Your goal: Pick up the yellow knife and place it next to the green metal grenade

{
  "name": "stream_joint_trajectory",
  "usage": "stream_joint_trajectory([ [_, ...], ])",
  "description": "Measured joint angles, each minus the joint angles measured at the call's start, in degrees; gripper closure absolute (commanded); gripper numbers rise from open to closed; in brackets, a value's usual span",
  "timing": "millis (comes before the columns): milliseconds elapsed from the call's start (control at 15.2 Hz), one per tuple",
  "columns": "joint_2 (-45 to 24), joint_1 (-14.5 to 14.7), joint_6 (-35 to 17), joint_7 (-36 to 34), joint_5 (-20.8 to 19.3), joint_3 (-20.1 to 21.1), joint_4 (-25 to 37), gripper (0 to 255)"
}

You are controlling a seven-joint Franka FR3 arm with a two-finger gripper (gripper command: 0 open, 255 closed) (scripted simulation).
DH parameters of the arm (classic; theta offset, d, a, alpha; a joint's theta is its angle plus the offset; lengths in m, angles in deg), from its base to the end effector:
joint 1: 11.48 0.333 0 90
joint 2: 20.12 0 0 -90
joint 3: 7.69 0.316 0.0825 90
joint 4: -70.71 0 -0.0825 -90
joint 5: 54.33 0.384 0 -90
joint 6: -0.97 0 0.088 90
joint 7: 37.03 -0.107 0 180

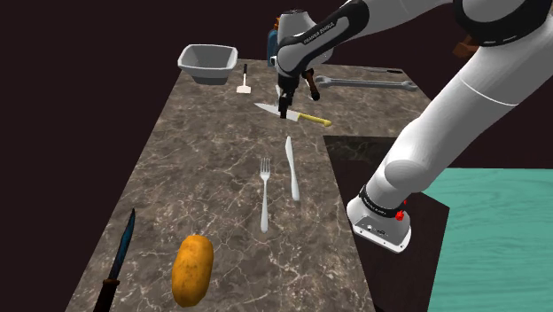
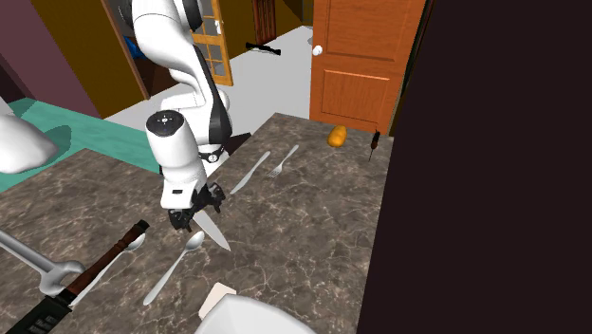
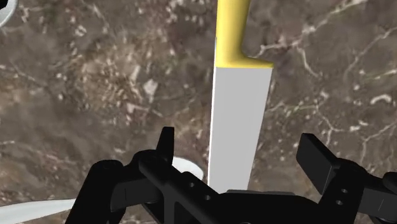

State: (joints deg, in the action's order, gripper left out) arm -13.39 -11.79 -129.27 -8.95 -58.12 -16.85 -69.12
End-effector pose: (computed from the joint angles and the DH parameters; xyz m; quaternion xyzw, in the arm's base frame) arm 0.4577 -0.0777 0.3424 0.9825 0.1841 -0.0291 0.0064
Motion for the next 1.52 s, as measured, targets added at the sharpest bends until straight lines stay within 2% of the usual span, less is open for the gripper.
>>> stream_joint_trajectory([
  [528,-1.3,0.0,-2.1,0.0,0.1,-0.1,-0.9,0],
  [594,-1.3,0.0,-2.1,0.0,0.1,-0.1,-0.9,255],
  [1254,-0.7,0.1,-2.0,0.1,0.3,0.2,-0.8,255],
  [1518,0.3,-0.1,0.4,0.0,0.0,0.1,0.1,255],
])
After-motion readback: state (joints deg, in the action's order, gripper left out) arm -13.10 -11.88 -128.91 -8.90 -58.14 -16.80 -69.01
